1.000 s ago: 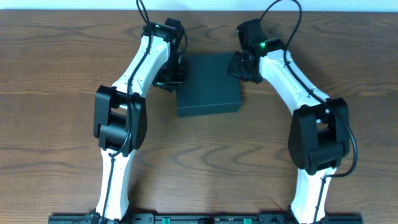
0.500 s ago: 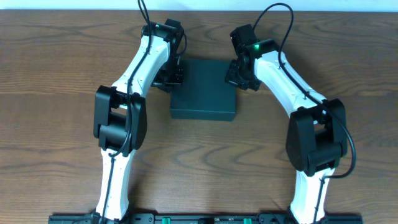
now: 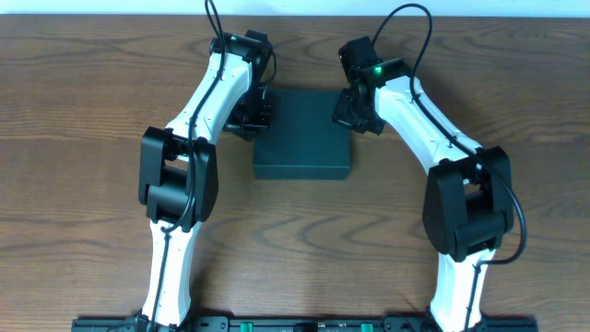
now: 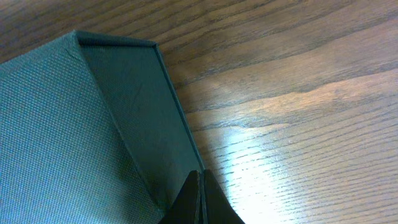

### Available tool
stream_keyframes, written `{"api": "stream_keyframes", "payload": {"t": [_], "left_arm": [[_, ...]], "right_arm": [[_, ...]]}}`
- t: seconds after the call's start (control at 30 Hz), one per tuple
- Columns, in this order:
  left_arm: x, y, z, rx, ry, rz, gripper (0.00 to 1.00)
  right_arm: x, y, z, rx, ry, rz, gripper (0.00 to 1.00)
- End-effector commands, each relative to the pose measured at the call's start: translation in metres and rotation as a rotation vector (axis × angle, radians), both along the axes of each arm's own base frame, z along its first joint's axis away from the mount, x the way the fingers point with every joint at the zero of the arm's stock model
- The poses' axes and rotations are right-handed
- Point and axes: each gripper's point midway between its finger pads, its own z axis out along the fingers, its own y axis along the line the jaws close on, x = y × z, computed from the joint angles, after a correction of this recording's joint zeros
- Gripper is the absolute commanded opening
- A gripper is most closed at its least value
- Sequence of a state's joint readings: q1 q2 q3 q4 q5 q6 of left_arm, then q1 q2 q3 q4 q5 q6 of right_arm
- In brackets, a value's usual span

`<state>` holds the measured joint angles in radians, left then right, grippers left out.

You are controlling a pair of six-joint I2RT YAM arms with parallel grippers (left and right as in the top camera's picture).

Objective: Pack container

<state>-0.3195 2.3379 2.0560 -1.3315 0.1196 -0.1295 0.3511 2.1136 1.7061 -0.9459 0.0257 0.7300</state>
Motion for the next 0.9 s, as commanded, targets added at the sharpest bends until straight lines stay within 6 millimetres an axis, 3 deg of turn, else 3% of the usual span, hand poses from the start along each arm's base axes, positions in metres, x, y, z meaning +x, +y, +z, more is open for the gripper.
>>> {"api": "stream_keyframes", "payload": {"t": [0.0,0.47,0.67,0.8,0.87], "left_arm": [[-0.012,-0.039,0.002,-0.118,0.029,-0.063,0.06],[-0.007,-0.047,0.003,-0.158,0.010,-0.062,0.06],[0.002,-0.025,0.009,-0.106,-0.024,-0.036,0.06],[0.019,0.006,0.034,-0.036,-0.122,0.000,0.06],[0.026,0.029,0.055,0.009,-0.188,0.026,0.06]], "right_arm": [[-0.014,0.039,-0.007,0.084,0.037,0.080,0.02],[-0.010,0.028,-0.007,0.072,0.032,0.058,0.02],[-0.002,0.016,0.012,0.065,-0.018,0.031,0.01],[0.009,-0.011,0.031,-0.012,-0.091,-0.007,0.02],[0.012,-0.029,0.044,-0.057,-0.118,0.002,0.02]]}}
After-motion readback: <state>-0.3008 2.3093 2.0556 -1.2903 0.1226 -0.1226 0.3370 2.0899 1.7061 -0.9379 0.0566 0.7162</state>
